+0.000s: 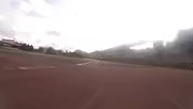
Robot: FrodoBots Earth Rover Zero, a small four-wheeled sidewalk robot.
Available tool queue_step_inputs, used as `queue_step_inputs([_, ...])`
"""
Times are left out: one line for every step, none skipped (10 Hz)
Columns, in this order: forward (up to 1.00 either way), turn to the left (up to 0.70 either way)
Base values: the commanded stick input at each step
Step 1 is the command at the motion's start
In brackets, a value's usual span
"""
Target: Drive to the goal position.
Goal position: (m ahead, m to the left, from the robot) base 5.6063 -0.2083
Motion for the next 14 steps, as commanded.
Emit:
queue_step_inputs([0.7, 0.0])
queue_step_inputs([0.7, 0.0])
queue_step_inputs([0.7, 0.0])
queue_step_inputs([0.7, 0.0])
queue_step_inputs([0.7, 0.0])
queue_step_inputs([0.7, 0.0])
queue_step_inputs([0.7, 0.0])
queue_step_inputs([0.7, 0.0])
queue_step_inputs([0.7, 0.0])
queue_step_inputs([0.7, 0.0])
queue_step_inputs([0.7, 0.0])
queue_step_inputs([0.7, 0.0])
queue_step_inputs([0.7, 0.0])
queue_step_inputs([0.7, 0.0])
